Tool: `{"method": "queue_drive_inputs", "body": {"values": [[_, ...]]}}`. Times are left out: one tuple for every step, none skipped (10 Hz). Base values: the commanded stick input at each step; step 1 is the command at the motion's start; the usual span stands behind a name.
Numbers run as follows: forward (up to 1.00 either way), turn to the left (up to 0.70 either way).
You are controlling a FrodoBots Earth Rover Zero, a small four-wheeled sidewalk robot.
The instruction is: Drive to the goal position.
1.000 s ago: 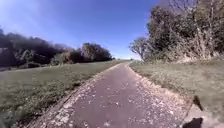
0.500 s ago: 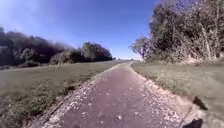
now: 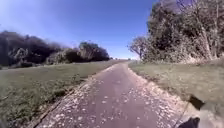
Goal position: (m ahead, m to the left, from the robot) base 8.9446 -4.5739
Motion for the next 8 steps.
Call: {"method": "queue_drive_inputs", "body": {"values": [[0.7, -0.35], [0.7, -0.35], [0.7, -0.15], [0.7, -0.02], [0.7, 0.0], [0.7, 0.0], [0.7, 0.0], [0.7, 0.0]]}}
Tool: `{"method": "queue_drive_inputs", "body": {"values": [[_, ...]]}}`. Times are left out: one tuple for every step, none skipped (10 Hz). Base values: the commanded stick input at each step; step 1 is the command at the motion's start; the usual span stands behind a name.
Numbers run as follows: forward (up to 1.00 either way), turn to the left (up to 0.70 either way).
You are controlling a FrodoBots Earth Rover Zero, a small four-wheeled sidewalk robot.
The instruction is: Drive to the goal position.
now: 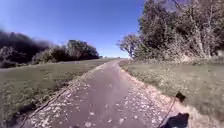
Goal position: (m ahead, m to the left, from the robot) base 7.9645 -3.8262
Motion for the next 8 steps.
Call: {"method": "queue_drive_inputs", "body": {"values": [[0.7, 0.0], [0.7, 0.0], [0.7, 0.0], [0.7, 0.0], [0.7, 0.0], [0.7, 0.0], [0.7, 0.0], [0.7, 0.0]]}}
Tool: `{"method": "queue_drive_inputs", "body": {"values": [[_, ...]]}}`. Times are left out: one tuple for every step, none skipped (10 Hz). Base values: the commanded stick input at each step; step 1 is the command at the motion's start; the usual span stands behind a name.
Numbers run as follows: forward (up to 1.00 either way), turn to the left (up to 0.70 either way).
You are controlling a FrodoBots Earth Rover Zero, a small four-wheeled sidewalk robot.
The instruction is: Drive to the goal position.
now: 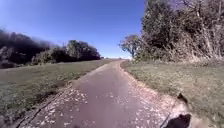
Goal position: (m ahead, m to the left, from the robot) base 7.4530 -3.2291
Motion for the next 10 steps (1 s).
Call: {"method": "queue_drive_inputs", "body": {"values": [[0.7, 0.0], [0.7, 0.0], [0.7, 0.0], [0.7, 0.0], [0.7, 0.0], [0.7, 0.0], [0.7, 0.0], [0.7, 0.0], [0.7, 0.0], [0.7, 0.0]]}}
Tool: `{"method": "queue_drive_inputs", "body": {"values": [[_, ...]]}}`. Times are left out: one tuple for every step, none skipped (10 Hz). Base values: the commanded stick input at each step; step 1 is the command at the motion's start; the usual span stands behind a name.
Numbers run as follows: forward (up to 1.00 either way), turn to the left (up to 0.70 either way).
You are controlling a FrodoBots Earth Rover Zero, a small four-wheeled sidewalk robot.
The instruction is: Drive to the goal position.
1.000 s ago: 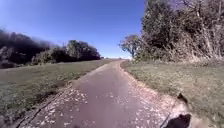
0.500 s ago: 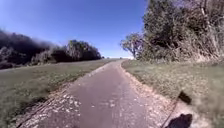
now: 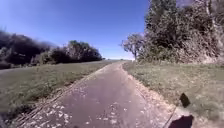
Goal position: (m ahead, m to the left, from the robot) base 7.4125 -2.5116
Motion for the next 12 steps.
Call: {"method": "queue_drive_inputs", "body": {"values": [[0.7, 0.0], [0.7, 0.0], [0.7, 0.0], [0.7, 0.0], [0.7, 0.0], [0.7, 0.0], [0.7, 0.0], [0.7, -0.01], [0.7, -0.12], [0.7, -0.21], [0.7, -0.29], [0.7, -0.34]]}}
